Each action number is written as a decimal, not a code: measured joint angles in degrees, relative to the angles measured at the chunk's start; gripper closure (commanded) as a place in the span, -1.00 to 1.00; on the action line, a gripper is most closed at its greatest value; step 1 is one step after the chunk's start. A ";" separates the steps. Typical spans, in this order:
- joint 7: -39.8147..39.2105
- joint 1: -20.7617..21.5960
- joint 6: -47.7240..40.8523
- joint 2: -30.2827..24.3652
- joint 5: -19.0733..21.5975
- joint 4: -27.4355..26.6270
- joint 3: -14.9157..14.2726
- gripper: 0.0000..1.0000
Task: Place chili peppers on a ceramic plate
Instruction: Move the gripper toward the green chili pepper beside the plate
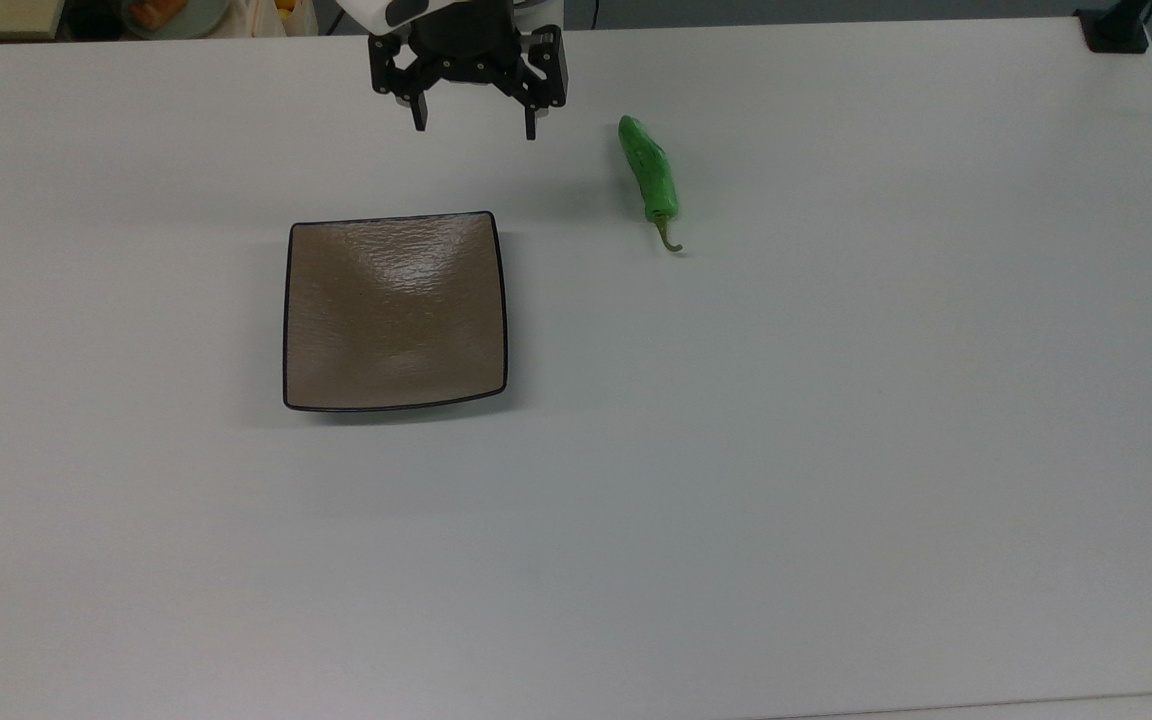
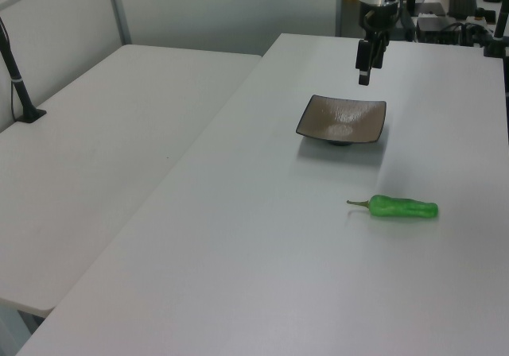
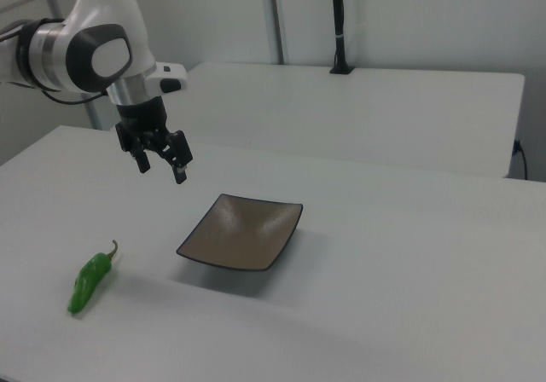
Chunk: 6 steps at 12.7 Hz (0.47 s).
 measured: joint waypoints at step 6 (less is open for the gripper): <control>-0.73 0.00 0.00 0.00 0.00 -0.17 0.00 -1.00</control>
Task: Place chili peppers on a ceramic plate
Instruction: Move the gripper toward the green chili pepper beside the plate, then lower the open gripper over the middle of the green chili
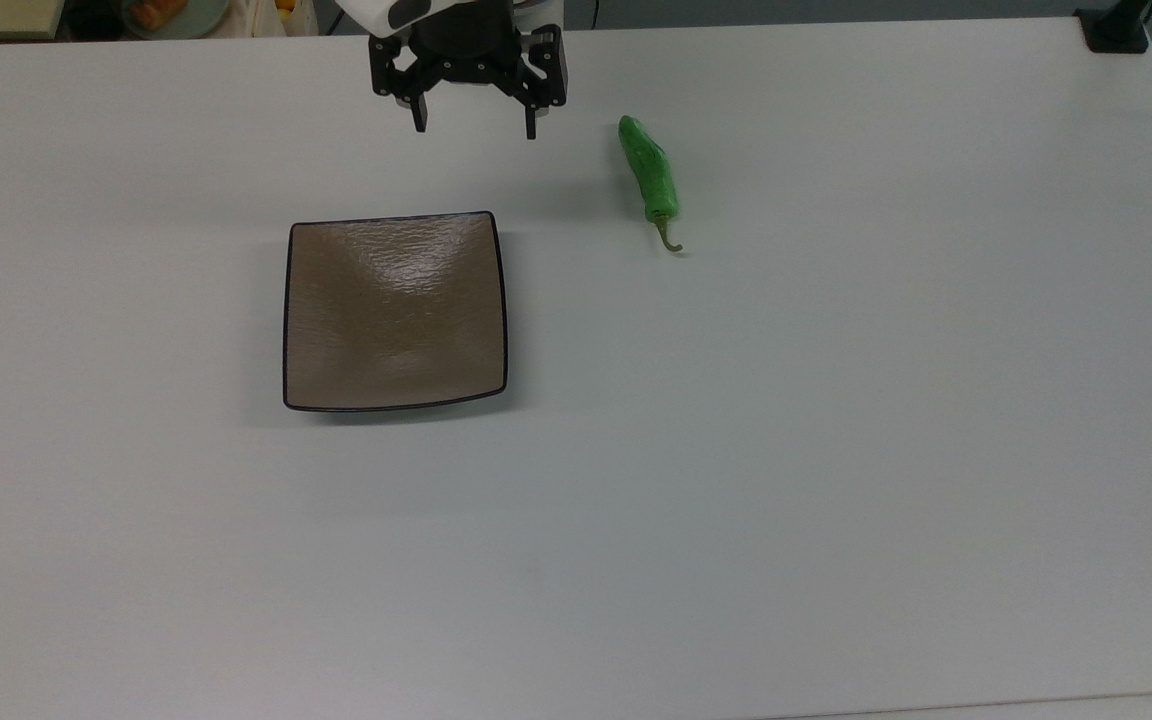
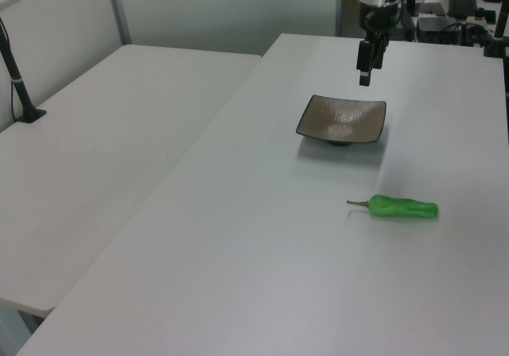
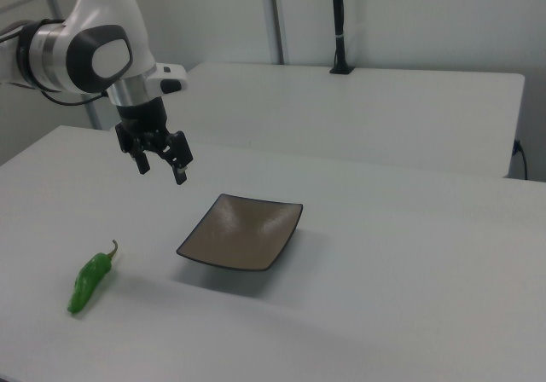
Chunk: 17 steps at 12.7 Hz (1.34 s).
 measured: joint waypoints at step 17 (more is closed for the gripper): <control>-0.19 4.05 1.92 -0.57 5.22 -10.81 4.36 -1.00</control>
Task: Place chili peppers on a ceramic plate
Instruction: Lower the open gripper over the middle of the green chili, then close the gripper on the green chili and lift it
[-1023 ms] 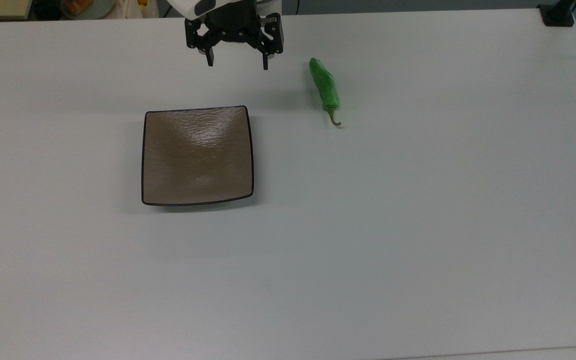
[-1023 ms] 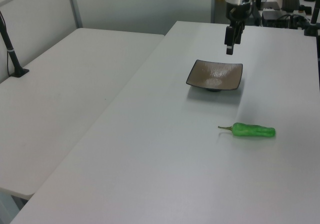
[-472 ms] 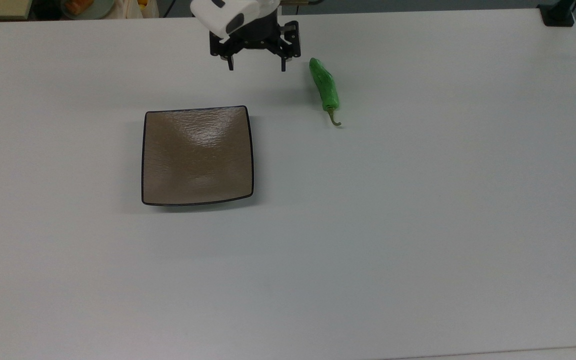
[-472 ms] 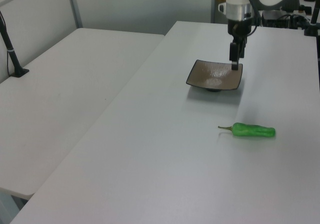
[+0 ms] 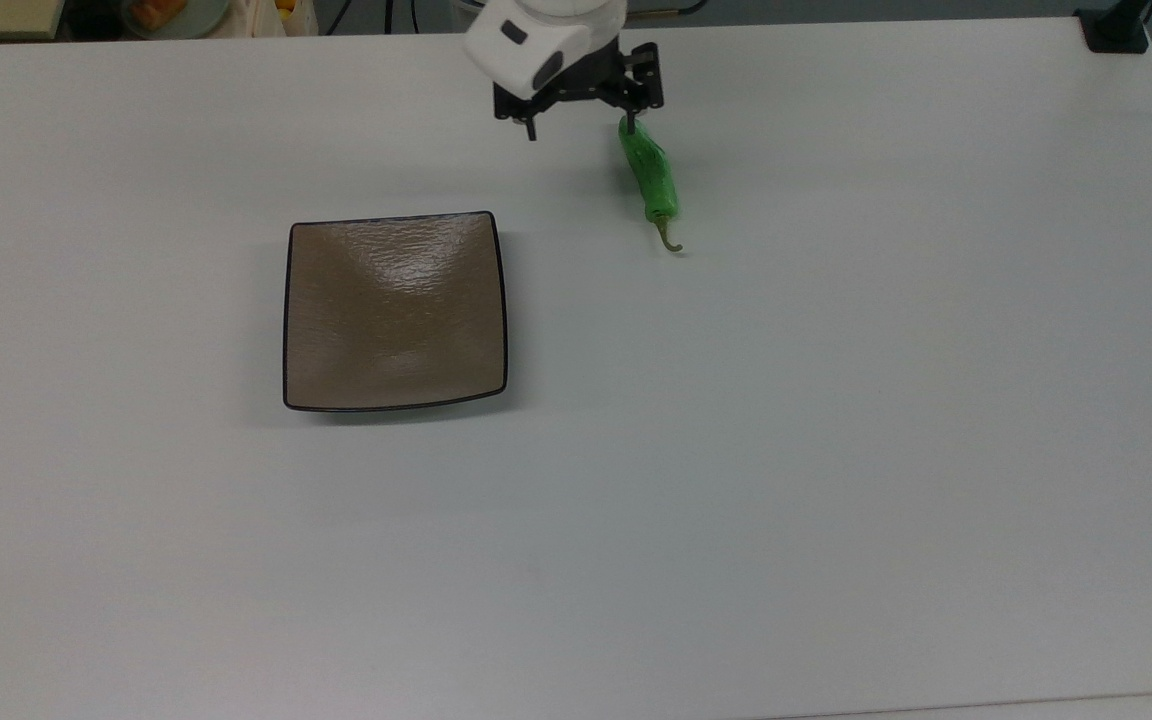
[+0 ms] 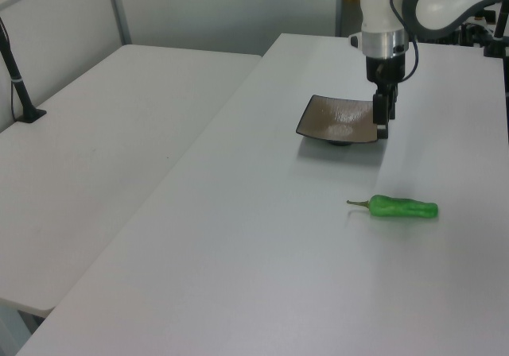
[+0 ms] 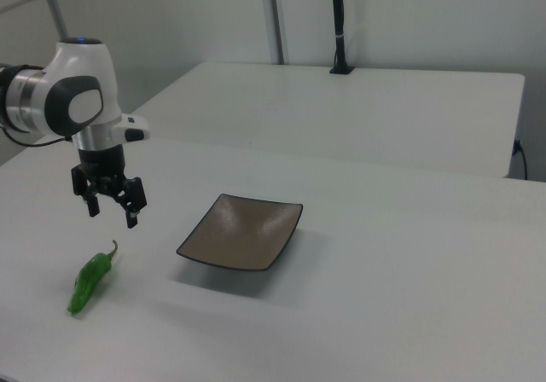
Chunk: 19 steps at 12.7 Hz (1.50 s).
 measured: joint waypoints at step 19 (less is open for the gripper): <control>0.04 4.39 15.72 10.51 0.77 -7.89 4.78 0.78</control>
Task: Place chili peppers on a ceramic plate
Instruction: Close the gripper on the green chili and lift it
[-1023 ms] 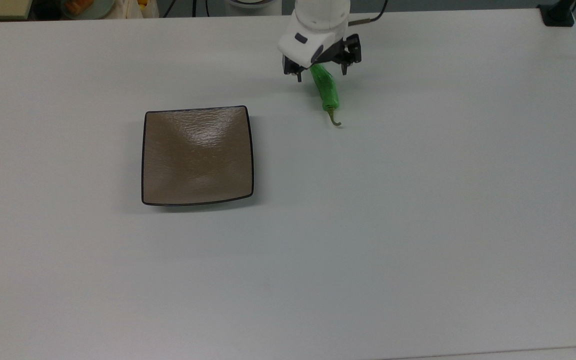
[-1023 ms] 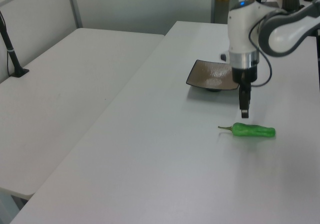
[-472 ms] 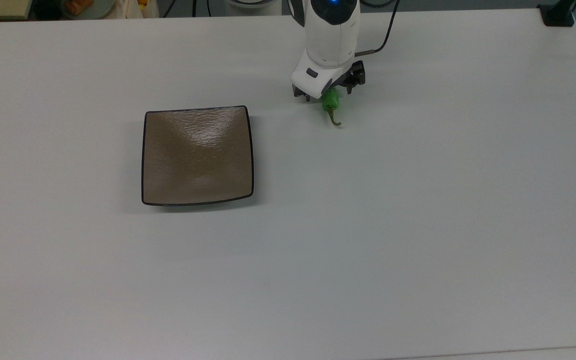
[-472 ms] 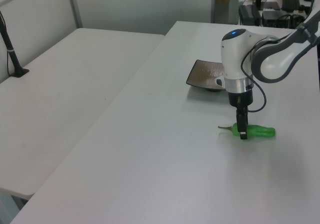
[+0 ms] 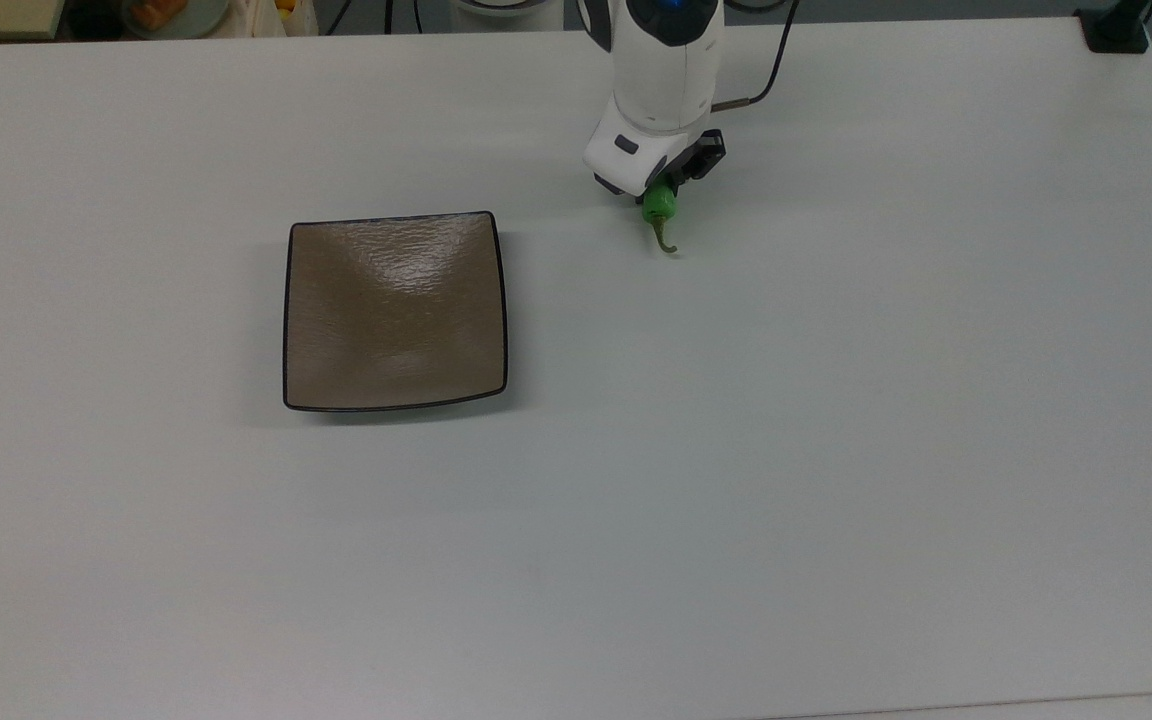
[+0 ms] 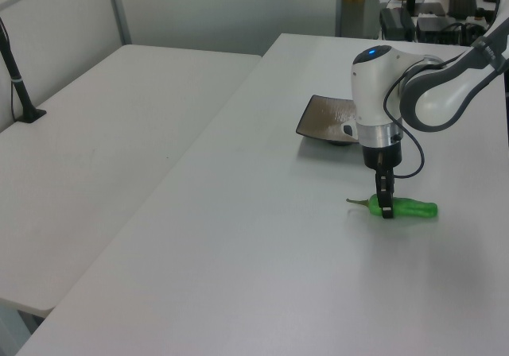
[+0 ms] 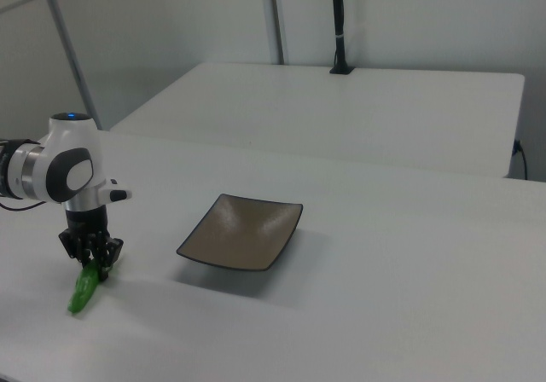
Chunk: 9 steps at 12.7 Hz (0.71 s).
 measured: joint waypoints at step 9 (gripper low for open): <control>-0.03 -0.59 0.01 -0.21 0.00 5.02 -0.05 0.75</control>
